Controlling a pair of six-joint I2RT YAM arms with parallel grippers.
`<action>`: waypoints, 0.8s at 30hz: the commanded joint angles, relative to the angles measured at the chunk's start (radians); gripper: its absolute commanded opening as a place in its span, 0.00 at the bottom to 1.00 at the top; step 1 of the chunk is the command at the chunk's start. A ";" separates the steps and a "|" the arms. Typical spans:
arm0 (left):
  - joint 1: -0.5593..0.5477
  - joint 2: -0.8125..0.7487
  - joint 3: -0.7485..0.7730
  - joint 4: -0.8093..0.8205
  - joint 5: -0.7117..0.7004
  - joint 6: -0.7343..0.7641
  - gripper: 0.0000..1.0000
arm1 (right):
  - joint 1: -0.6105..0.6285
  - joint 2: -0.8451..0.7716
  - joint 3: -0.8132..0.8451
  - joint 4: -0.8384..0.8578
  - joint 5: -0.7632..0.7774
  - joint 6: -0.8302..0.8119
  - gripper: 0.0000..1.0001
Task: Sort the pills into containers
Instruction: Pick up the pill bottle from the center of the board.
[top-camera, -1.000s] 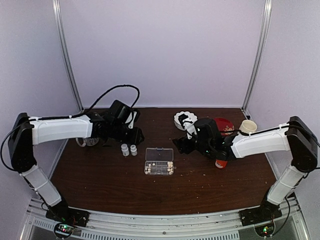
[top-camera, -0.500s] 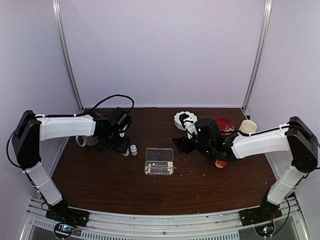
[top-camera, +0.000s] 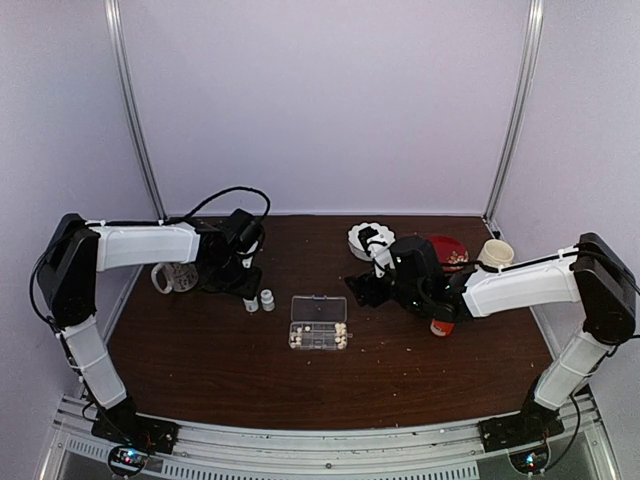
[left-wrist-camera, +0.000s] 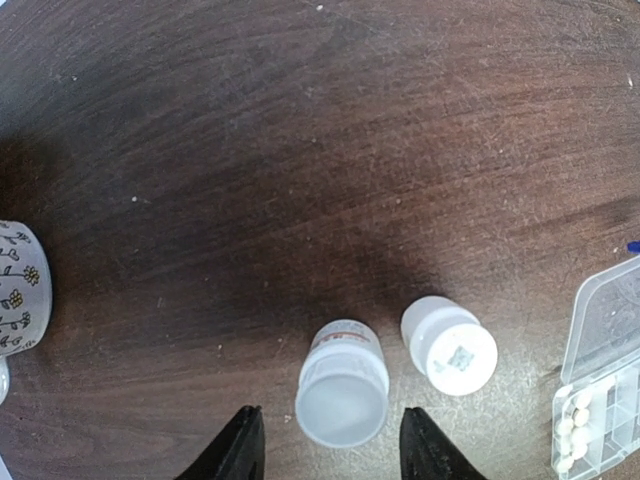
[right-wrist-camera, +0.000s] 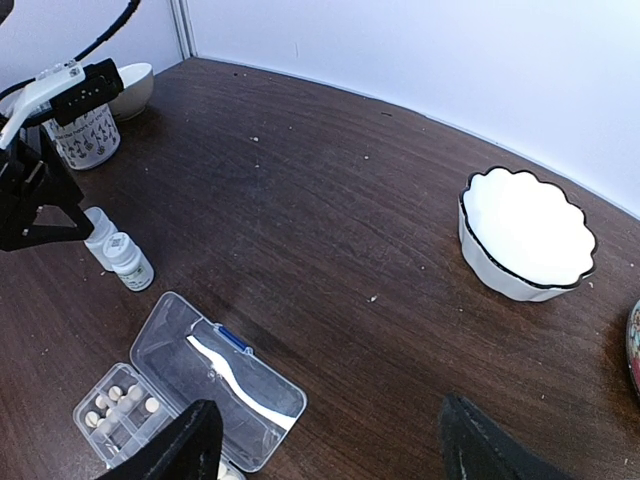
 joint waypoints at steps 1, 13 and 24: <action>0.014 0.025 0.043 0.015 0.032 0.025 0.49 | 0.006 -0.011 0.010 -0.003 0.018 -0.006 0.77; 0.021 0.066 0.069 0.009 0.054 0.031 0.45 | 0.006 -0.008 0.017 -0.013 0.025 -0.010 0.77; 0.023 0.081 0.072 -0.003 0.044 0.032 0.32 | 0.006 -0.008 0.017 -0.012 0.027 -0.010 0.77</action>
